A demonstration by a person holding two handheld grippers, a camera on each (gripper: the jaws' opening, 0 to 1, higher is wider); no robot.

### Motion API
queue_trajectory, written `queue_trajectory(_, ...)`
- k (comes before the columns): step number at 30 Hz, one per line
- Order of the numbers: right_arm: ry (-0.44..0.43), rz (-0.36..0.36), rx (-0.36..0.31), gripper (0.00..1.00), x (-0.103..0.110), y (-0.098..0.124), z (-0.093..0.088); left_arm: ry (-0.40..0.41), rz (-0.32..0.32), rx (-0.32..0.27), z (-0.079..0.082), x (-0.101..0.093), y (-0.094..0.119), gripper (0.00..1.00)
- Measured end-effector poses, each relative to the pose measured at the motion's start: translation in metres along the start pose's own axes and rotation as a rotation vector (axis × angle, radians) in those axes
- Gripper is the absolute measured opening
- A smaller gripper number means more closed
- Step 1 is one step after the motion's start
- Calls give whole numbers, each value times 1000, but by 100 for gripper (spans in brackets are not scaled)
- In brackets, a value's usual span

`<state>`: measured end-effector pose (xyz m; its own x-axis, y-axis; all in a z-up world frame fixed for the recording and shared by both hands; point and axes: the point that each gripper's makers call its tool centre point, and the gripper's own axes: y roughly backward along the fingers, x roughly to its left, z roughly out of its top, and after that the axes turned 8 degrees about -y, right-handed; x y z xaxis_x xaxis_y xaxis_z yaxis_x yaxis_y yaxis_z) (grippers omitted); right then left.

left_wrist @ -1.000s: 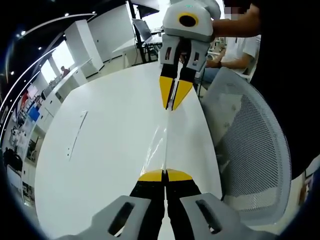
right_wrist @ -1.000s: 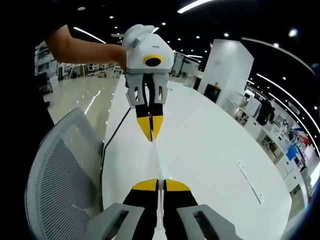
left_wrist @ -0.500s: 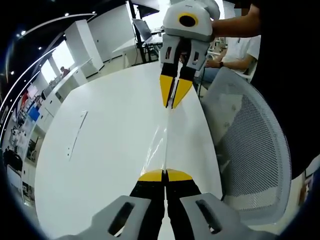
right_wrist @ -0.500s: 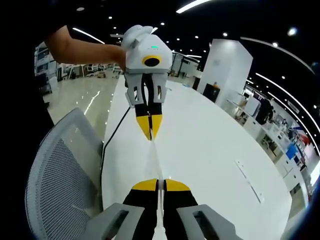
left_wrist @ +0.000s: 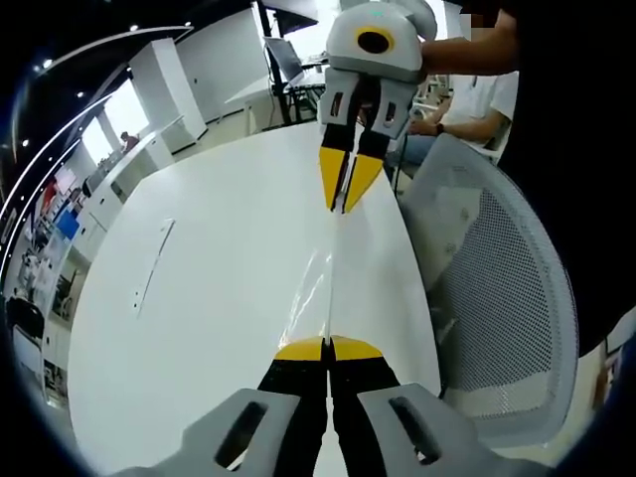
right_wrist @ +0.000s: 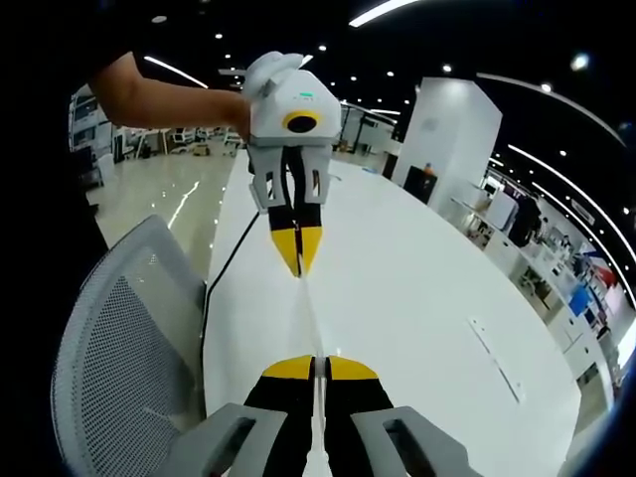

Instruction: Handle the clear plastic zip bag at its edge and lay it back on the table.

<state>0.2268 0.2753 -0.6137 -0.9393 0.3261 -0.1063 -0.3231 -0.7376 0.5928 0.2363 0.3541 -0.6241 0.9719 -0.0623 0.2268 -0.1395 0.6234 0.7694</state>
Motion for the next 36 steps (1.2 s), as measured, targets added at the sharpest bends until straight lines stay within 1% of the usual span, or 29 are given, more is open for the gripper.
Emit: queue_trajectory(36, 2, 7, 3, 0, 2, 1, -1, 15, 0, -2, -5, -3, 3, 0)
